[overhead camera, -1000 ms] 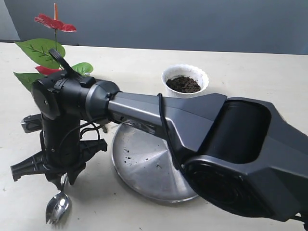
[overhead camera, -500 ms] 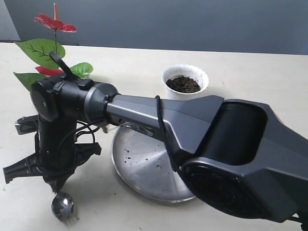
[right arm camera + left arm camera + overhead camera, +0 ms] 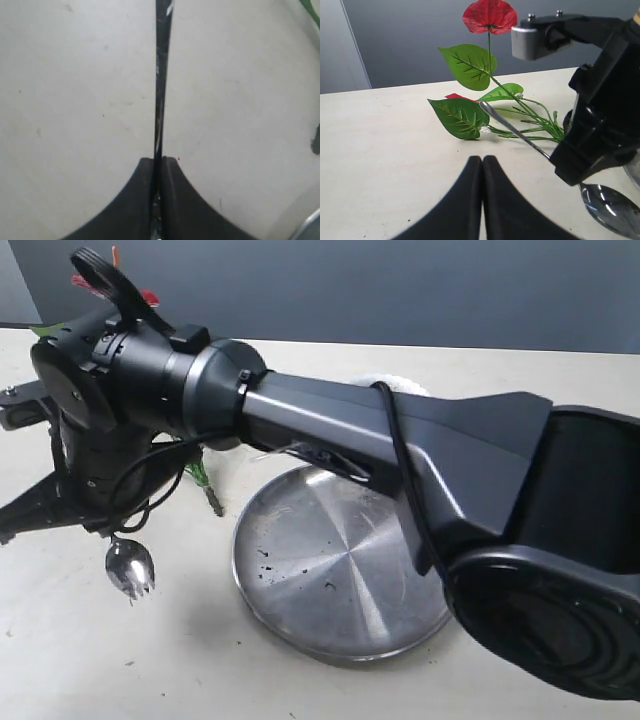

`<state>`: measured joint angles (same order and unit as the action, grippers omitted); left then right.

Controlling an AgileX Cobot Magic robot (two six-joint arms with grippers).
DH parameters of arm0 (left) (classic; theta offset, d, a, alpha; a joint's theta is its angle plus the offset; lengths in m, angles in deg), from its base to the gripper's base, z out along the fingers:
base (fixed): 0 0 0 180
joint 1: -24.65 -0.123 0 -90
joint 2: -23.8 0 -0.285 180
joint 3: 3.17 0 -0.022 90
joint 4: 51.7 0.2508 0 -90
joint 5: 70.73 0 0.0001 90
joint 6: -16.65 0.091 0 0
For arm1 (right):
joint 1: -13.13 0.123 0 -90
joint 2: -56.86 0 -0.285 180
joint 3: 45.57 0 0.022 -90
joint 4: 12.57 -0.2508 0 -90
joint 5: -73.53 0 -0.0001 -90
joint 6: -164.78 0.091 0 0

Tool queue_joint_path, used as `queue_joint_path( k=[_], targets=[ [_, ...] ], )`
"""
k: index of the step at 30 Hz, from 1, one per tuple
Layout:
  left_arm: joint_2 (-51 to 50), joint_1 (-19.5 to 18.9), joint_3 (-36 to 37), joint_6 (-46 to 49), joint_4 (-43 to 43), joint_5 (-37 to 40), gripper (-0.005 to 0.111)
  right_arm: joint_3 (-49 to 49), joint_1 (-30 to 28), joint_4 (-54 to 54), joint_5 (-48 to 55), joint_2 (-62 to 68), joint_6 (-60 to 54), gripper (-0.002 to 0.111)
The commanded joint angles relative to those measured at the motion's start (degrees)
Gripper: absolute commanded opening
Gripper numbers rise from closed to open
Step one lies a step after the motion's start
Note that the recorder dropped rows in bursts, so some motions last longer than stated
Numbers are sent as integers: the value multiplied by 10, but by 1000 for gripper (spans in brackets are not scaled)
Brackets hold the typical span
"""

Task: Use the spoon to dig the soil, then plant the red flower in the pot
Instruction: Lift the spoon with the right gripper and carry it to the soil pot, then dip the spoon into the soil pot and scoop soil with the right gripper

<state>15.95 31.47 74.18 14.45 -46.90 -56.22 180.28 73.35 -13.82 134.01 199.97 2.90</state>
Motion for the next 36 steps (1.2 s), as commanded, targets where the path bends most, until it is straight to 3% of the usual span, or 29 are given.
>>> queue_joint_path(
  k=[1,6,10,16,26,36],
  targets=[
    [1,3,-1,-2,0,-8,1,0,-2,96,-35,-28,51,-1],
    [1,3,-1,-2,0,-8,1,0,-8,328,-32,-63,169,-1],
    [1,3,-1,-2,0,-8,1,0,-51,385,3,-89,180,-1],
    [1,3,-1,-2,0,-8,1,0,-147,388,27,-97,176,-1],
    [1,3,-1,-2,0,-8,1,0,-265,358,-26,-94,148,-1],
    [1,3,-1,-2,0,-8,1,0,-305,247,-28,-32,70,-1]
  ],
)
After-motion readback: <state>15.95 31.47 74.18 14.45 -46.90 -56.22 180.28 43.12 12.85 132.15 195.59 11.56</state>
